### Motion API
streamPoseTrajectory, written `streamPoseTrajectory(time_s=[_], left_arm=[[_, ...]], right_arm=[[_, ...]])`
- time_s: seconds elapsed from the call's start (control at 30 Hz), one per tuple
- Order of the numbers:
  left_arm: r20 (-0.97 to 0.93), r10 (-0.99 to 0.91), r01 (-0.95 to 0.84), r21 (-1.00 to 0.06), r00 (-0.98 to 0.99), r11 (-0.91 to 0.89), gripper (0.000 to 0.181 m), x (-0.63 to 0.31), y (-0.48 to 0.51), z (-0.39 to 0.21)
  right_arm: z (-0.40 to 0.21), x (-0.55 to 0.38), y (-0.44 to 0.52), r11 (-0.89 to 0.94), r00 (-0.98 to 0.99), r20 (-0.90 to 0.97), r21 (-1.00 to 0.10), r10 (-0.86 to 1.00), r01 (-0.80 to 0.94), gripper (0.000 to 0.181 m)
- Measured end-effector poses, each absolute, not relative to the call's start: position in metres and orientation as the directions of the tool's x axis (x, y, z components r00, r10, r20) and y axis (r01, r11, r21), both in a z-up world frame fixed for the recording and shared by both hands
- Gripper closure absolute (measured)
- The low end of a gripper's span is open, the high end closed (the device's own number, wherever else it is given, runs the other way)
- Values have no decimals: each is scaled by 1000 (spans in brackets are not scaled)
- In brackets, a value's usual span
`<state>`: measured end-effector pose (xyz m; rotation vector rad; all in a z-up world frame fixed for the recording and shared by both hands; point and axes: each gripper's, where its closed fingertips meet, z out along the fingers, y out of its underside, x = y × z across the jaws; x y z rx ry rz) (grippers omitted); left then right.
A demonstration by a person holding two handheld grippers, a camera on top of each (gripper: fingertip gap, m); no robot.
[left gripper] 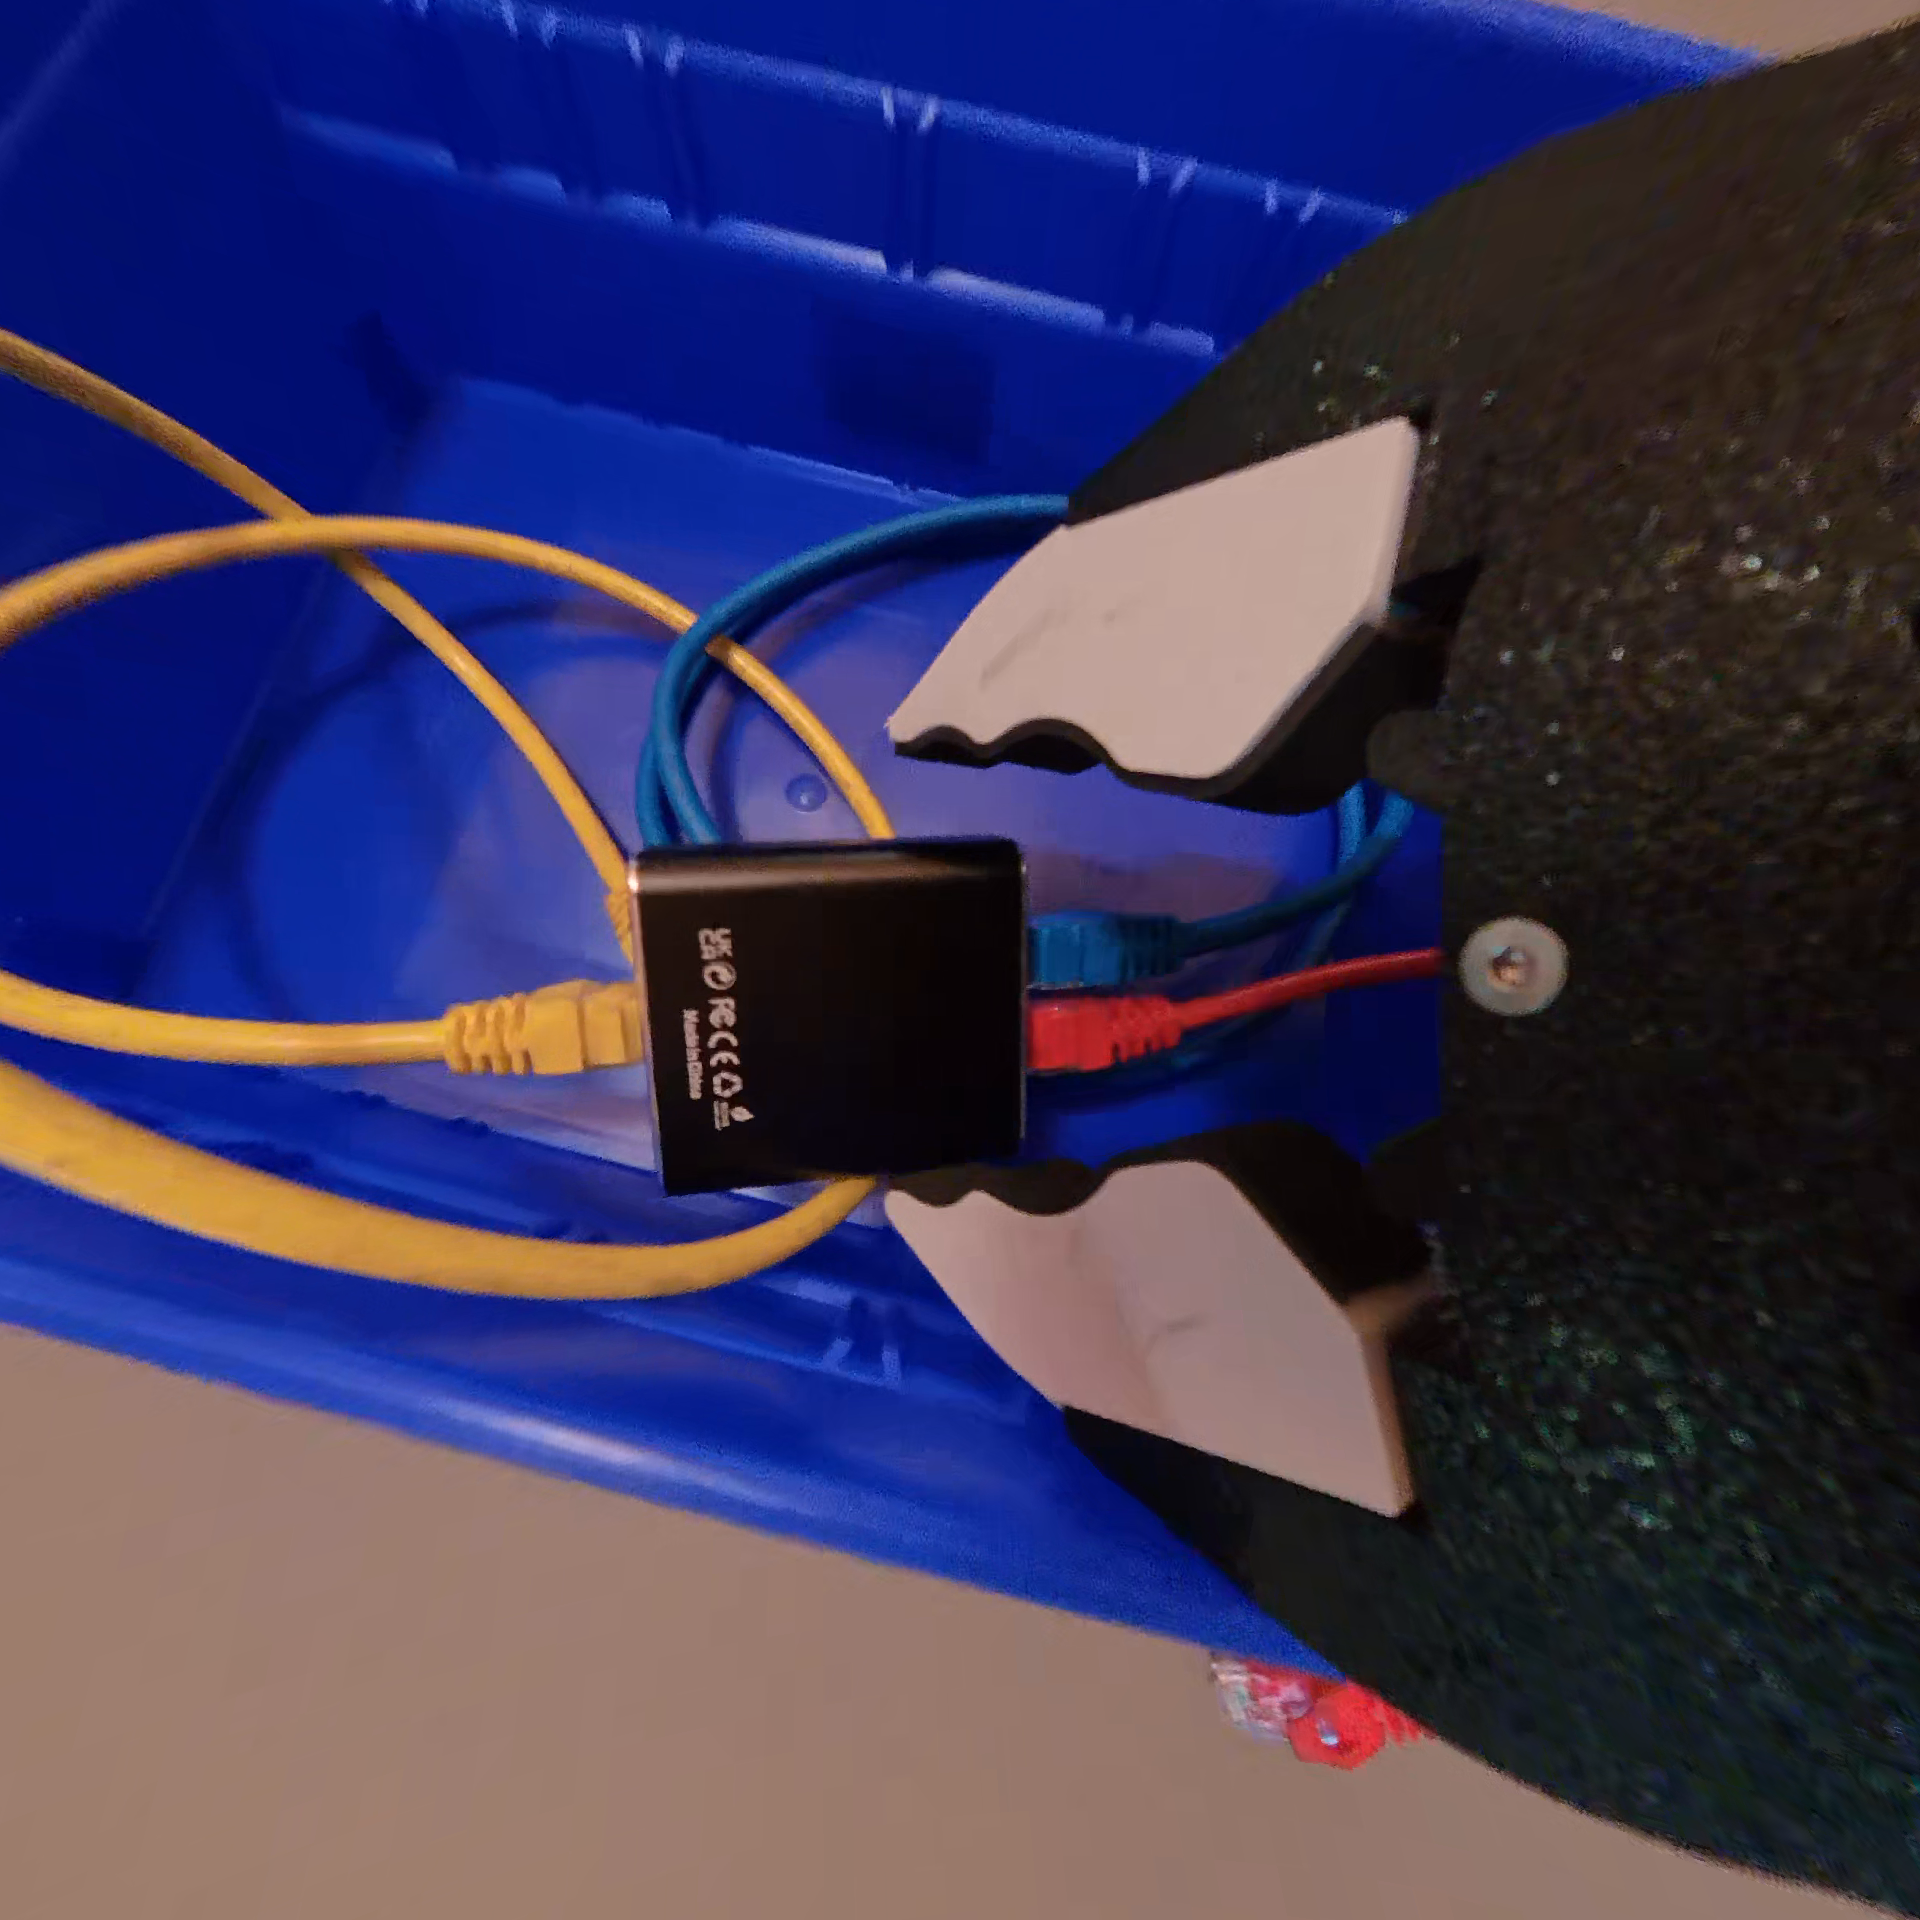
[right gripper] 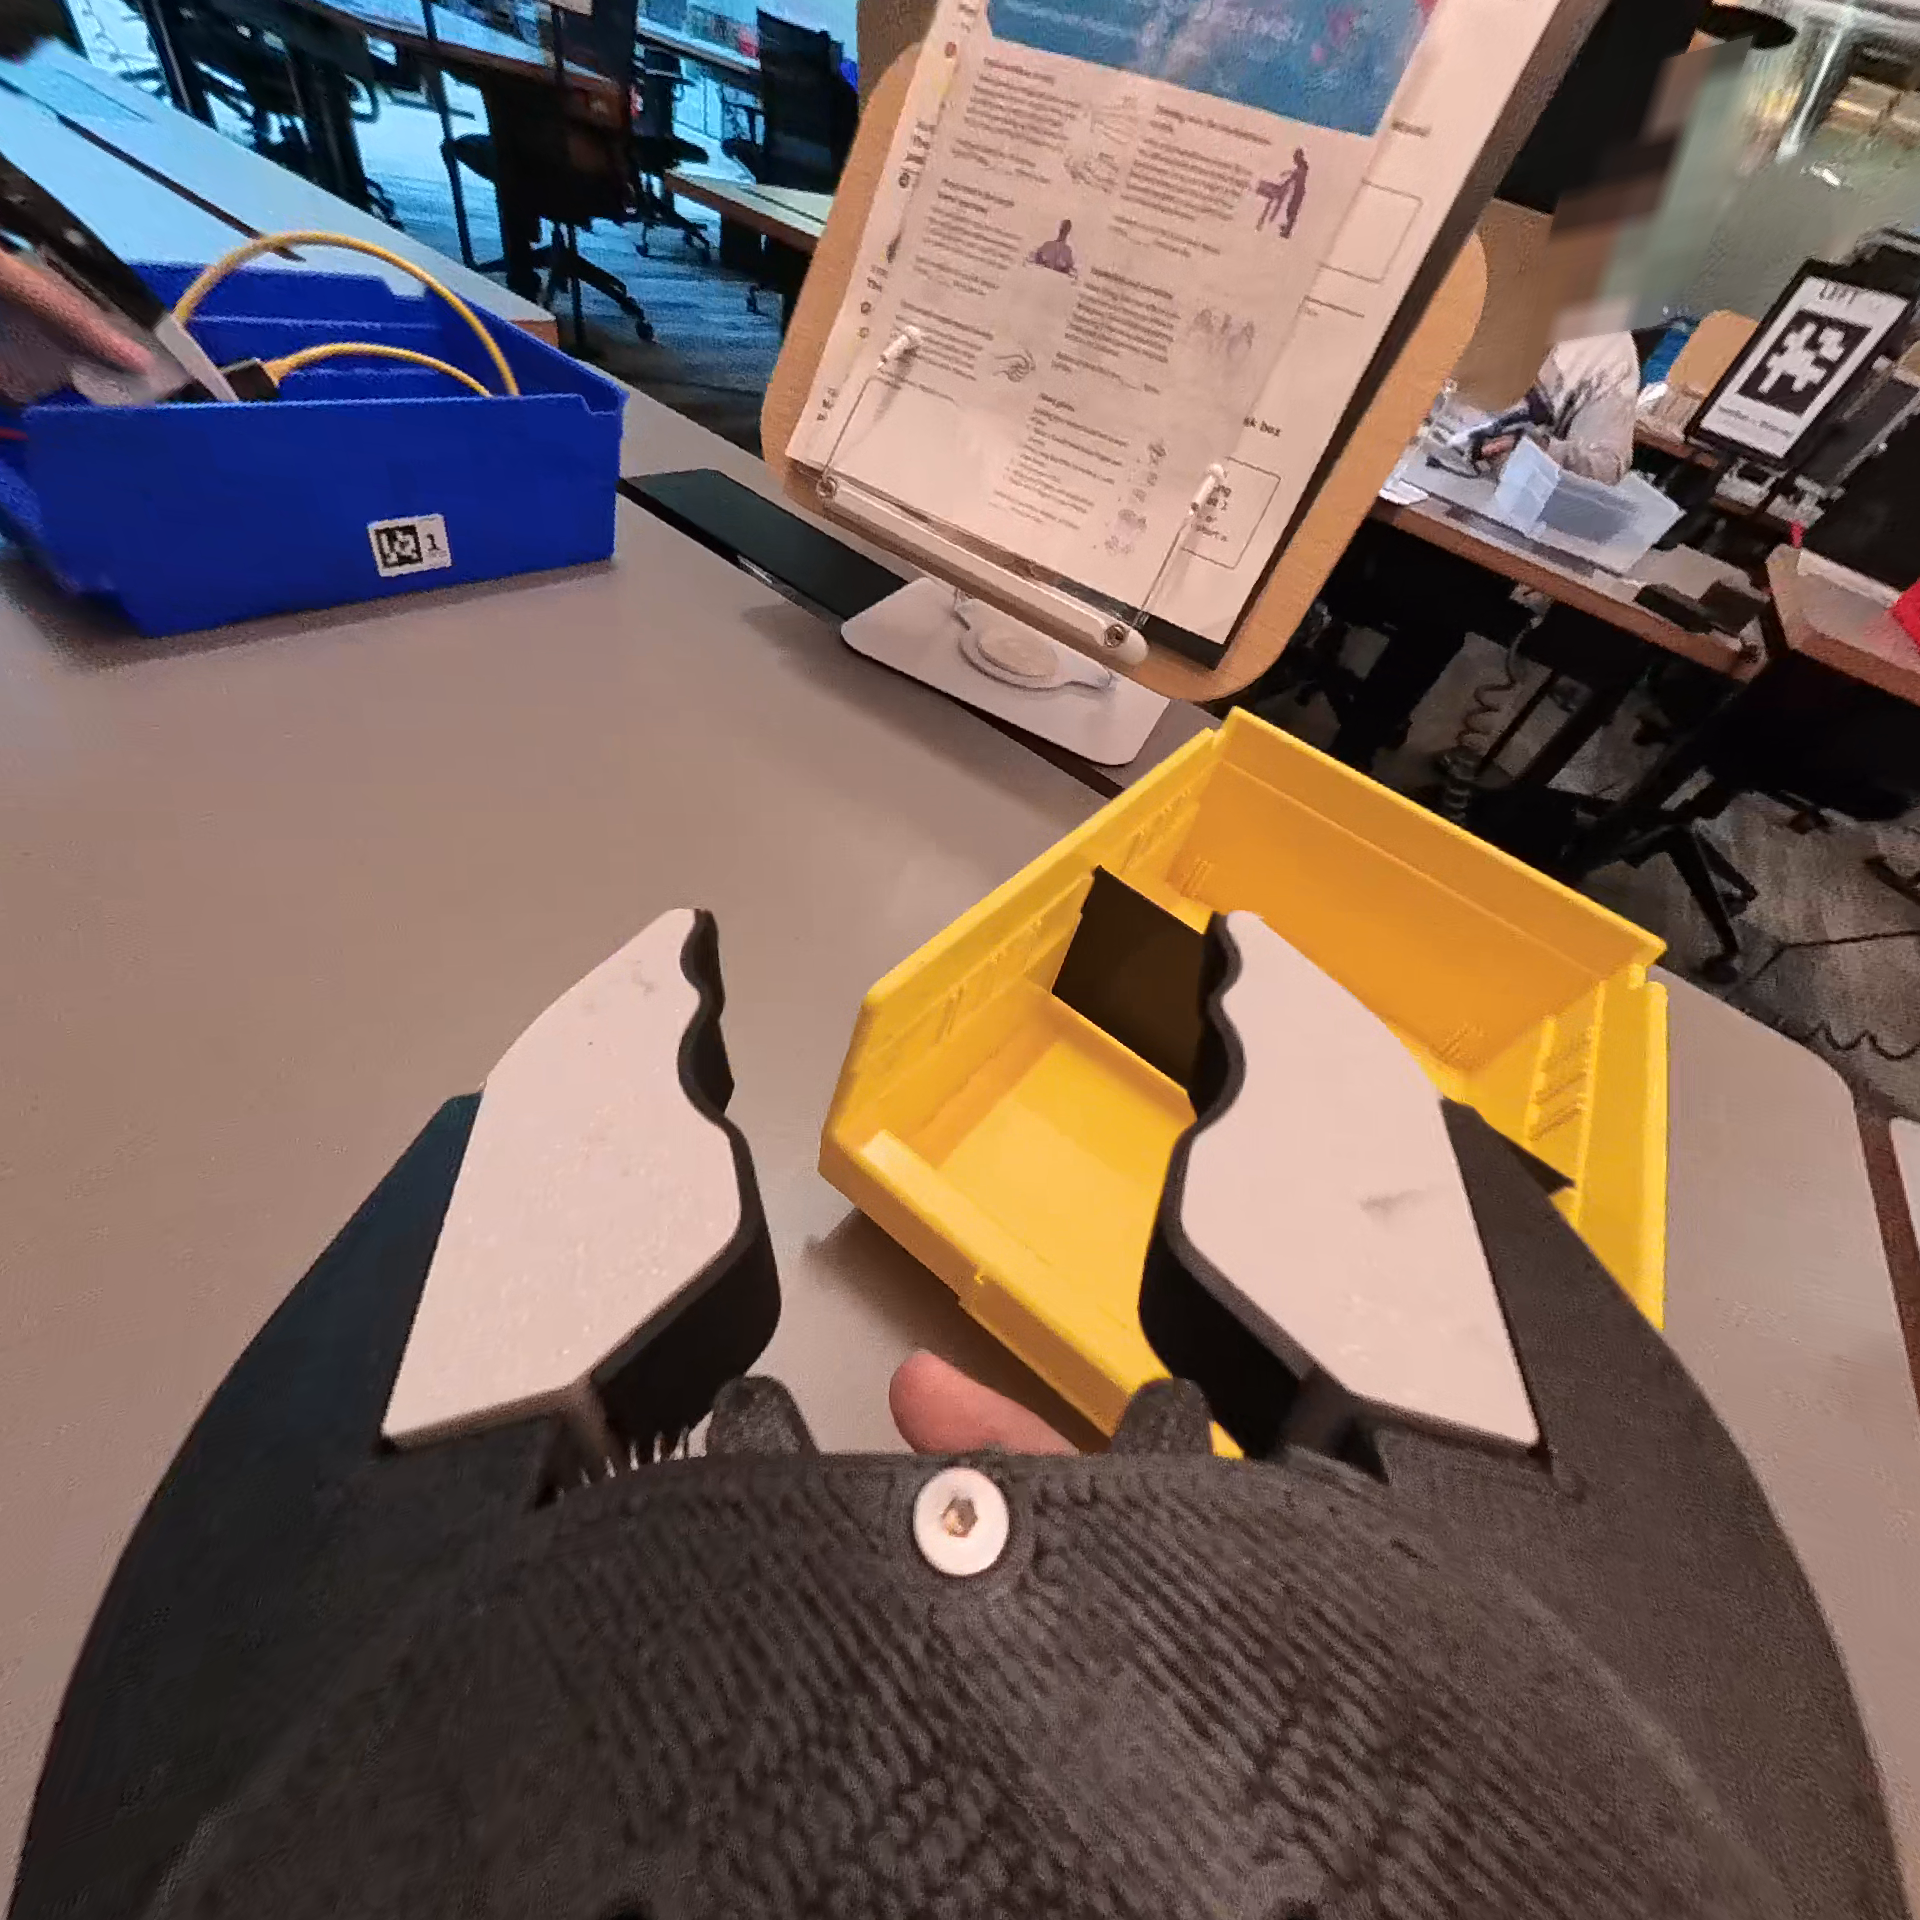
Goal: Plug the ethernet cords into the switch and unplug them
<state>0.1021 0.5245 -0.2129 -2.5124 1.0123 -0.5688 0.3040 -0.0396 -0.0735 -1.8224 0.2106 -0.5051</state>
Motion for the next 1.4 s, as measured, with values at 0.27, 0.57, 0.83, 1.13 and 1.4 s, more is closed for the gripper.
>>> streamPoseTrajectory(time_s=[0.27, 0.57, 0.83, 1.13, 1.4], left_arm=[[254, -831, -519, -681, 494, -517, 117, 111, 515, -173], [-354, -863, -390, -898, 361, 205, 119, 107, 453, 17], [-681, -704, -139, -731, 202, 668, 119, 113, 272, 121], [-836, -545, 20, -545, 67, 838, 119, 126, 106, 35], [-929, -253, 86, -238, 271, 967, 119, 117, 49, 53]], right_arm=[[-77, 293, -30, -349, 895, 276, -925, -349, 149, 95], [-51, 248, 3, -223, 936, 235, -958, -261, 178, 97], [4, 144, 50, 135, 999, -19, -991, -39, -13, 95], [6, 112, 65, 252, 959, -272, -925, 85, -285, 108], [31, 112, 34, 412, 957, -210, -868, 201, -277, 116]])
